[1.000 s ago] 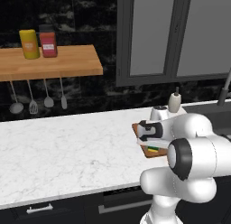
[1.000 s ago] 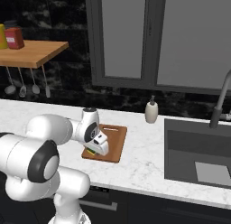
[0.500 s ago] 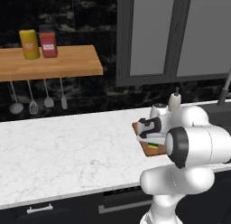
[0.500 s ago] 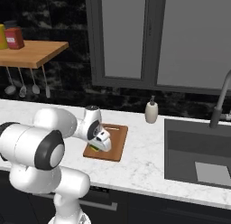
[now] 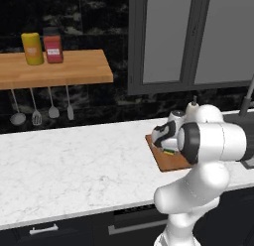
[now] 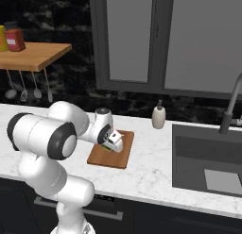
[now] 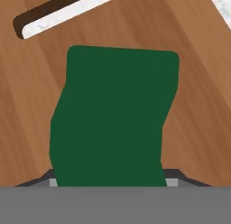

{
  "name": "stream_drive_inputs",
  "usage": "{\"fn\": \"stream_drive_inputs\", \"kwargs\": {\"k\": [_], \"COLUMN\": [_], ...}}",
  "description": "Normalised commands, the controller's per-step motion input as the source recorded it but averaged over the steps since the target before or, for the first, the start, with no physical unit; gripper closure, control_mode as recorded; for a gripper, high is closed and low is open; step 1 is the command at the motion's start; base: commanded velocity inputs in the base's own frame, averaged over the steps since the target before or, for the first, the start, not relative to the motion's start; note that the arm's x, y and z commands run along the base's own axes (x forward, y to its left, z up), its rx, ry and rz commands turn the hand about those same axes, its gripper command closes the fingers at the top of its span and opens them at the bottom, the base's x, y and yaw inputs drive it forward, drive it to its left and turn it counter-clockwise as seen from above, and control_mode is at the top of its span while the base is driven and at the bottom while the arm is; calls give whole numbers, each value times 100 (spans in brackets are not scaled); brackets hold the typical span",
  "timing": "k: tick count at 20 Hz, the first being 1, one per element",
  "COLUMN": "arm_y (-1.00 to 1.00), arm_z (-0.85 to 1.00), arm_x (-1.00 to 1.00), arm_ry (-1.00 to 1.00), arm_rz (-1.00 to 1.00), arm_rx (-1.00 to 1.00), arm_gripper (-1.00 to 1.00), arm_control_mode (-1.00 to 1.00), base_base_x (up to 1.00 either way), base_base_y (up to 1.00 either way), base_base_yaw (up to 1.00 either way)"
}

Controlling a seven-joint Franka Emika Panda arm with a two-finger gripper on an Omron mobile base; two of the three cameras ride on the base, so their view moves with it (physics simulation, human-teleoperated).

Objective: Pick up the sponge from the counter and clean the cutting board by briefly scrubbing or pressing down on the cutting board. Once finished, release the sponge.

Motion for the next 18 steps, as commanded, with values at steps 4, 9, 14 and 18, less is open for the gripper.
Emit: {"fn": "stream_drive_inputs", "kwargs": {"k": [4, 9, 14, 18], "arm_y": [-21, -27, -36, -40], "arm_z": [-17, -15, -4, -17], "arm_x": [65, 42, 5, -5], "arm_ry": [-4, 0, 0, 2], "arm_rz": [0, 0, 0, 0], "arm_rx": [0, -1, 0, 0], "arm_gripper": [100, 100, 100, 100], "arm_control_mode": [-100, -100, -100, -100], "base_base_x": [0, 0, 0, 0], "base_base_y": [0, 0, 0, 0], "base_base_yaw": [0, 0, 0, 0]}}
